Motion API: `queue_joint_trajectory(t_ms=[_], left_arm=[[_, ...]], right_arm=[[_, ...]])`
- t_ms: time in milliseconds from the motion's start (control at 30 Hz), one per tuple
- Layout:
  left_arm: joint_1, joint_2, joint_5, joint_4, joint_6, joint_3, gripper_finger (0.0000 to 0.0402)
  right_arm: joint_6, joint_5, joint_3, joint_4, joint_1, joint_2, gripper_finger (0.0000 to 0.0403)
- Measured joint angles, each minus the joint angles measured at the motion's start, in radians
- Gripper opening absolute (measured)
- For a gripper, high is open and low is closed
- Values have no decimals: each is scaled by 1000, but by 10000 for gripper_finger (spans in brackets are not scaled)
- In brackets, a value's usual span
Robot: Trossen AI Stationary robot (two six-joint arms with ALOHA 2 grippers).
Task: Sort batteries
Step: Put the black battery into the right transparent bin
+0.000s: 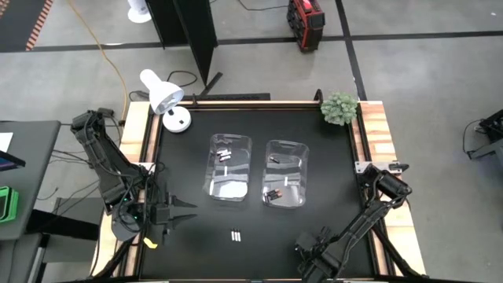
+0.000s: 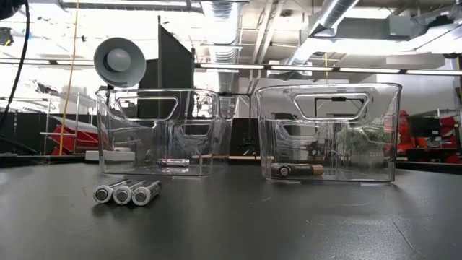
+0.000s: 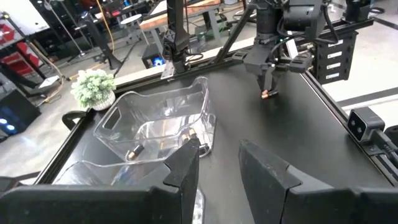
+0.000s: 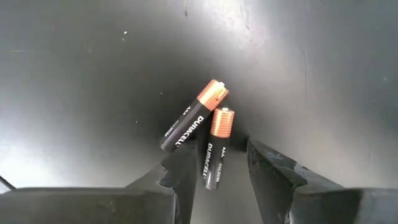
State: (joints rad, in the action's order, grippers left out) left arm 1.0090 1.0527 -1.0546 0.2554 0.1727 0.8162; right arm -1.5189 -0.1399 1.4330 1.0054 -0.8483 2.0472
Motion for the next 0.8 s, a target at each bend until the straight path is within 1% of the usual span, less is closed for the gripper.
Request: queue_joint_trajectory(t_ms=[233, 533, 733, 800], left_arm=[[0, 0, 0, 0, 0, 0, 107], [0, 0, 0, -1, 0, 0, 107], [0, 0, 0, -1, 0, 0, 107], [0, 0, 0, -1, 0, 0, 107]], right_arm=[[25, 35, 0, -21, 20, 0, 118], [51, 44, -3, -33, 26, 1, 113], [53, 44, -73, -141, 26, -7, 107], [48, 43, -83, -147, 25, -7, 101]])
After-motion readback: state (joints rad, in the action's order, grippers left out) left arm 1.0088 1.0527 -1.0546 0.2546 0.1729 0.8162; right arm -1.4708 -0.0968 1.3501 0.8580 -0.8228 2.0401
